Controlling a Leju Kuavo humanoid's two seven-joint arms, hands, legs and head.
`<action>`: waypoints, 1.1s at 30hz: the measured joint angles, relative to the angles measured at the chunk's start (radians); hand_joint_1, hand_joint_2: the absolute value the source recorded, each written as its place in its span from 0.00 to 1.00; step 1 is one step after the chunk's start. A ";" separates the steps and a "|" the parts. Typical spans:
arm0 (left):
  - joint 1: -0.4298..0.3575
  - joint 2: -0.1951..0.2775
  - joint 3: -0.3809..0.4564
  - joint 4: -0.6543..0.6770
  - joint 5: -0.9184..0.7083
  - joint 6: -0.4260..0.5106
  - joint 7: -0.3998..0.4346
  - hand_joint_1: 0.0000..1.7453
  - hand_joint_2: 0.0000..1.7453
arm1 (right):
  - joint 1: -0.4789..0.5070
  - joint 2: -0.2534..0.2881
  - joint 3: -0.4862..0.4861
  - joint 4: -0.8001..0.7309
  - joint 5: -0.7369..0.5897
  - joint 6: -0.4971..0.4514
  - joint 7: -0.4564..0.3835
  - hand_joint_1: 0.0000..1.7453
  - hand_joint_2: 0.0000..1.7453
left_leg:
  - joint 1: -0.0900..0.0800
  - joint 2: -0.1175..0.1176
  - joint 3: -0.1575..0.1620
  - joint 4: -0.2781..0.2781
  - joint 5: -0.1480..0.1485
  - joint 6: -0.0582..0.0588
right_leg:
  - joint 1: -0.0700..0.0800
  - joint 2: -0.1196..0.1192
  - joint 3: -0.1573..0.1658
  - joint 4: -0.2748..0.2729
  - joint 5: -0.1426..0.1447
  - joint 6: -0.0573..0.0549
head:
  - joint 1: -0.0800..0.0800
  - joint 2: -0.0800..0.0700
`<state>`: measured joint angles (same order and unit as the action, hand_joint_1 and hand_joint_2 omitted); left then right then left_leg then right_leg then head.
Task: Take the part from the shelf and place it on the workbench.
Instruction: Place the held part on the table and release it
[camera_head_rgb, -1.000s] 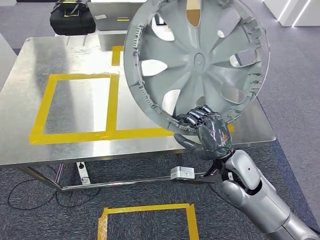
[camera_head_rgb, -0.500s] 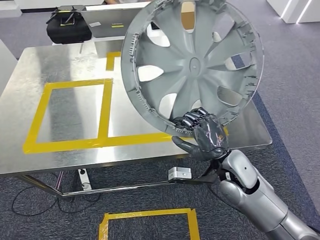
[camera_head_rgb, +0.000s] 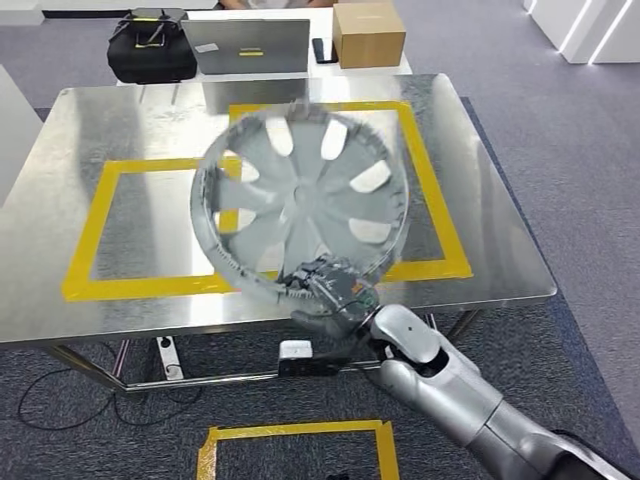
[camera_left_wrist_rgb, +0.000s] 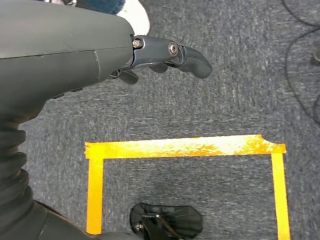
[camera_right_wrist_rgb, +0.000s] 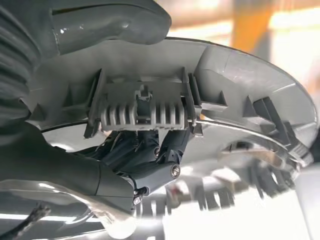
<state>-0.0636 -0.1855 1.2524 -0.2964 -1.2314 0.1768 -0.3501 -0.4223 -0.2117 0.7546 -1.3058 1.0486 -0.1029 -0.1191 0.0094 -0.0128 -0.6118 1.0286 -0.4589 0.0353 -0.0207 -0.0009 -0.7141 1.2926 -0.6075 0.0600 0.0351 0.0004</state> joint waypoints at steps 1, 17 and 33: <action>0.000 0.000 0.000 0.001 -0.001 0.002 0.001 0.00 1.00 | 0.003 0.013 0.019 0.033 -0.005 -0.002 0.000 1.00 1.00 | 0.000 -0.002 0.000 0.001 0.000 0.000 | -0.001 0.000 0.015 -0.040 0.031 -0.001 | 0.000 0.000; 0.006 0.004 0.000 0.008 -0.010 0.008 -0.017 0.00 1.00 | 0.009 0.063 0.097 0.168 -0.061 -0.024 0.018 0.00 0.00 | 0.003 0.001 -0.080 0.188 -0.059 -0.052 | 0.002 0.002 0.132 -0.271 0.116 -0.048 | -0.004 0.000; 0.012 0.000 0.004 0.009 0.013 0.033 -0.018 0.00 0.75 | 0.090 0.061 0.009 -0.014 -0.120 -0.088 0.014 0.00 0.00 | 0.001 0.004 0.011 0.003 -0.008 -0.005 | 0.009 0.002 0.062 -0.136 0.073 -0.016 | 0.002 0.000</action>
<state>-0.0519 -0.1855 1.2565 -0.2876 -1.2188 0.2102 -0.3683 -0.3323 -0.1507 0.7631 -1.3198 0.9289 -0.1912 -0.1047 0.0107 -0.0085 -0.6005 1.0315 -0.4673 0.0305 -0.0121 0.0010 -0.6519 1.1567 -0.5343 0.0443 0.0369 0.0004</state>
